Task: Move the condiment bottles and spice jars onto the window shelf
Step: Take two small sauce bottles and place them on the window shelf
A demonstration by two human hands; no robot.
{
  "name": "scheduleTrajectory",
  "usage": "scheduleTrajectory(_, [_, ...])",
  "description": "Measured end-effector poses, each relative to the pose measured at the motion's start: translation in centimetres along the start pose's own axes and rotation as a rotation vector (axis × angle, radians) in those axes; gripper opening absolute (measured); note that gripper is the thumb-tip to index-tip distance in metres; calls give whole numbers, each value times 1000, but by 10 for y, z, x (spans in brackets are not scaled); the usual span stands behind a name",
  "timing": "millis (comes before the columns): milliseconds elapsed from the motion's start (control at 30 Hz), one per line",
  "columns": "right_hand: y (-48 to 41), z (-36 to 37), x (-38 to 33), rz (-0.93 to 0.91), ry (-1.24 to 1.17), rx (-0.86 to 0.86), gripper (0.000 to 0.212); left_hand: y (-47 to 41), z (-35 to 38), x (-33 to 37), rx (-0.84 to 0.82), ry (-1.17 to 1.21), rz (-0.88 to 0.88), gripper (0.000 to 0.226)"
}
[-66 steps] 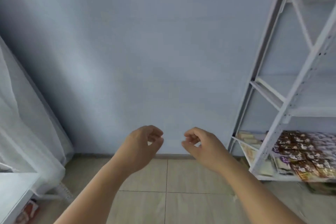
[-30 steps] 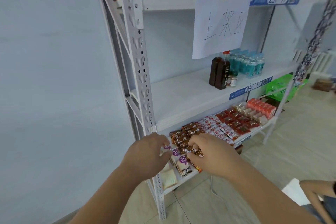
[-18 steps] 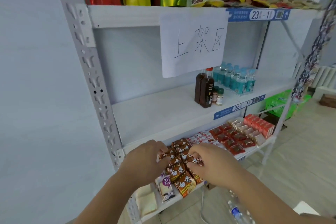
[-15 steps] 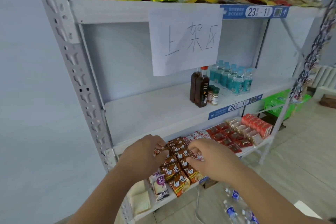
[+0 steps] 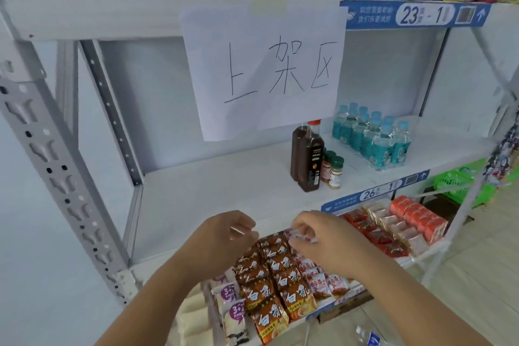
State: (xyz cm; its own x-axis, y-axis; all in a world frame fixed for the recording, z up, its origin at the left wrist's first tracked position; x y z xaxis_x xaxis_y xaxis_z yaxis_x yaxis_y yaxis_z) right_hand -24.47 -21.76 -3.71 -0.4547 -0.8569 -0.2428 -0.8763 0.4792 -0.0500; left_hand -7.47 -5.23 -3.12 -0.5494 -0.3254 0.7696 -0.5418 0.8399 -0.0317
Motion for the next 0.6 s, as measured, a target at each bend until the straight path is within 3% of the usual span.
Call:
scheduleTrajectory(300, [-78,-39,61,17,-97,105,34,-107,14,22,5,53,28,27])
scheduleTrajectory(600, [-123,-78,128,45,-226,248,19,-177,42,62,54,134,30,40])
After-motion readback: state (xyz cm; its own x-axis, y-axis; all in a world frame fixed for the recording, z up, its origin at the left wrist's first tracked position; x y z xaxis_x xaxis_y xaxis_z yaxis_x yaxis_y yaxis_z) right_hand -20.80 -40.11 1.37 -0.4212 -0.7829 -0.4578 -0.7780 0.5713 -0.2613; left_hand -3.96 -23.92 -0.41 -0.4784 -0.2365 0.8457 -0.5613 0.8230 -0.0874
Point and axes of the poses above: each hand's wrist, its own y-axis away from the middle knuckle, its own z-axis out of the palm, x = y × z, the point moved 2 cm from there along -y, towards the middle knuckle, and after that the axes turned 11 degrees about y, right-handed, at the moved point
